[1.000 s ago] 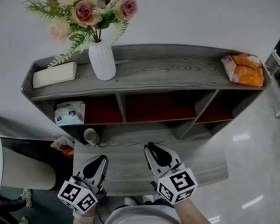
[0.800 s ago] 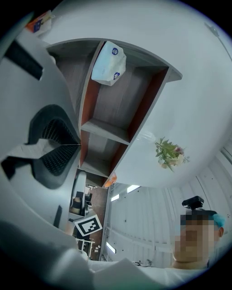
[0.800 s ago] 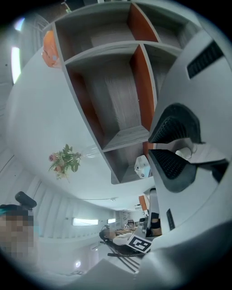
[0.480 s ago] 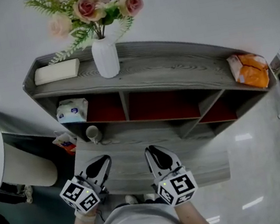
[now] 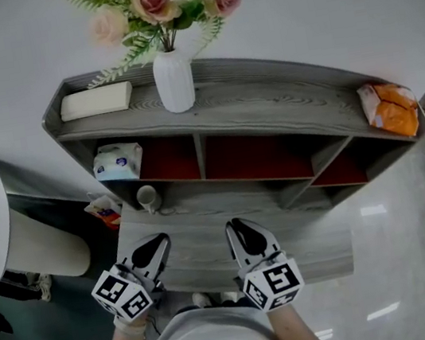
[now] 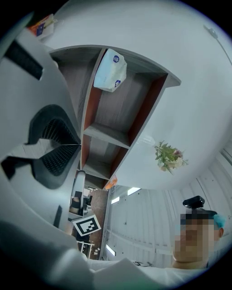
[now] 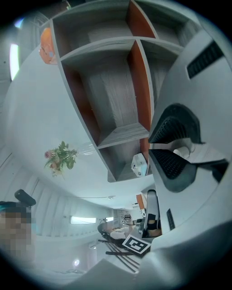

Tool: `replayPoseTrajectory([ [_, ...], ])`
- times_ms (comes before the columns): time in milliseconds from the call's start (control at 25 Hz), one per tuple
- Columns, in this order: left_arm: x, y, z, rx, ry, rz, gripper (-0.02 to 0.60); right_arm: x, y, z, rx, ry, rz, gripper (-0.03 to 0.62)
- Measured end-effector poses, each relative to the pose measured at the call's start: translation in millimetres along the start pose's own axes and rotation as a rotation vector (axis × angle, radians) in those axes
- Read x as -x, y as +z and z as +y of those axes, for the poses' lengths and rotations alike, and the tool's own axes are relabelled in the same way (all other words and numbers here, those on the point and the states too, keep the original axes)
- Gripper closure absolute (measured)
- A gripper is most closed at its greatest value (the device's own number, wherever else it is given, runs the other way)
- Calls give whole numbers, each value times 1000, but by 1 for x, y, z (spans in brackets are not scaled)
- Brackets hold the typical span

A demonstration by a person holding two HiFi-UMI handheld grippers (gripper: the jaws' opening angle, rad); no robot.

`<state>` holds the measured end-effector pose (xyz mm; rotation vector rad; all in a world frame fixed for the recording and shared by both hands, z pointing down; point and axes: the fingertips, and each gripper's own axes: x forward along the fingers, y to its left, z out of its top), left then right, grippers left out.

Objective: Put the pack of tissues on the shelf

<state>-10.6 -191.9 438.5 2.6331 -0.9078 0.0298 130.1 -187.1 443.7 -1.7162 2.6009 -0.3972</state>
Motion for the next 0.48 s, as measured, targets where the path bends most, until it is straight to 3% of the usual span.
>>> replayPoseTrajectory([
  [480, 9, 0, 12, 2, 15, -2, 563, -8, -3, 11, 3, 17, 6, 545],
])
